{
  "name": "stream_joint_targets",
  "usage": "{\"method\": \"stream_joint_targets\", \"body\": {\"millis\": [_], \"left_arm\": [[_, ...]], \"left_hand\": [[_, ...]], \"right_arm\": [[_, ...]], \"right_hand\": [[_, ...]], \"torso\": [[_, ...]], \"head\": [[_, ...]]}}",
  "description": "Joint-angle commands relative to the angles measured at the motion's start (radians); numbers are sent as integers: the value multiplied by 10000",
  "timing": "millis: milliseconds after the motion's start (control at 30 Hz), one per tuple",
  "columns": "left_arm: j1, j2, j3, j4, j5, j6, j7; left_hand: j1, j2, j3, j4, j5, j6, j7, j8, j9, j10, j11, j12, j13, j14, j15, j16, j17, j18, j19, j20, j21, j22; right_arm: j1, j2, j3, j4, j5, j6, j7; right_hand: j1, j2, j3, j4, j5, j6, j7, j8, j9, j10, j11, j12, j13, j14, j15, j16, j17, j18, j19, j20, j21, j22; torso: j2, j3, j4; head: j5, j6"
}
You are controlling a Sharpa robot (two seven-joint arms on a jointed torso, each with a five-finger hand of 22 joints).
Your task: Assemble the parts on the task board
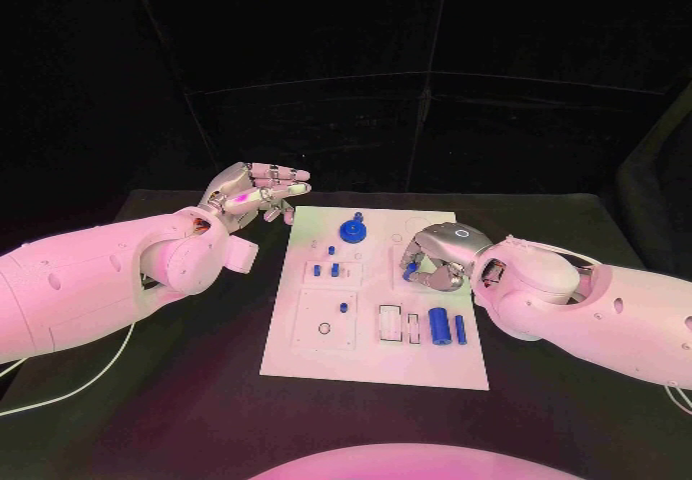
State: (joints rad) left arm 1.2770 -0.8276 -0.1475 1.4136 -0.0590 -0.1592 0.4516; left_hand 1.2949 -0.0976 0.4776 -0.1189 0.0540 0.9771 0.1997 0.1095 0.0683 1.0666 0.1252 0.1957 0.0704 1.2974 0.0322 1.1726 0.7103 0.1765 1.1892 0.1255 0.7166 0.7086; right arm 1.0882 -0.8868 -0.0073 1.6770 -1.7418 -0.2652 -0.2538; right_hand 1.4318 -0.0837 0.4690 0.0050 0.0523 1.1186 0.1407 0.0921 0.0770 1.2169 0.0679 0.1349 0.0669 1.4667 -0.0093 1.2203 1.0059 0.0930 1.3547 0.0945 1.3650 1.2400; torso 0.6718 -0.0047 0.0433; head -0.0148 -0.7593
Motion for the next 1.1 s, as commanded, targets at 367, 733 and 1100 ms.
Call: {"method": "stream_joint_targets", "body": {"millis": [367,733,1100], "left_arm": [[16,30,7,-26,40,107,17],[19,102,8,-10,40,81,12],[25,191,9,-12,40,92,7]], "left_hand": [[57,66,-34,-31,-14,-34,-5,41,-11,-63,-17,55,0,-51,-10,-28,-14,71,-16,33,-48,-13],[57,66,-34,-31,-14,-34,-5,41,-11,-63,-17,55,0,-51,-10,-28,-14,71,-16,33,-48,-13],[57,66,-34,-31,-14,-34,-5,41,-11,-63,-17,55,0,-51,-10,-28,-14,71,-16,33,-48,-13]], "right_arm": [[40,141,495,1151,898,-705,535],[-16,1800,310,600,907,204,1008],[-221,2737,-87,8,448,1064,1117]], "right_hand": [[35,-44,188,-111,4,-15,65,-77,-52,62,58,-187,-15,175,-3,66,6,-157,22,31,36,9],[-38,-90,238,-131,41,-58,86,-129,-66,24,88,-284,-18,161,23,49,-42,-145,-23,53,12,-34],[-65,-100,263,-148,60,-80,97,-153,-72,1,101,-332,-19,150,34,30,-81,-137,-51,63,-5,-62]], "torso": [[-7,-13,19],[4,-24,26],[3,-11,-8]], "head": [[122,36],[371,-94],[522,-145]]}}
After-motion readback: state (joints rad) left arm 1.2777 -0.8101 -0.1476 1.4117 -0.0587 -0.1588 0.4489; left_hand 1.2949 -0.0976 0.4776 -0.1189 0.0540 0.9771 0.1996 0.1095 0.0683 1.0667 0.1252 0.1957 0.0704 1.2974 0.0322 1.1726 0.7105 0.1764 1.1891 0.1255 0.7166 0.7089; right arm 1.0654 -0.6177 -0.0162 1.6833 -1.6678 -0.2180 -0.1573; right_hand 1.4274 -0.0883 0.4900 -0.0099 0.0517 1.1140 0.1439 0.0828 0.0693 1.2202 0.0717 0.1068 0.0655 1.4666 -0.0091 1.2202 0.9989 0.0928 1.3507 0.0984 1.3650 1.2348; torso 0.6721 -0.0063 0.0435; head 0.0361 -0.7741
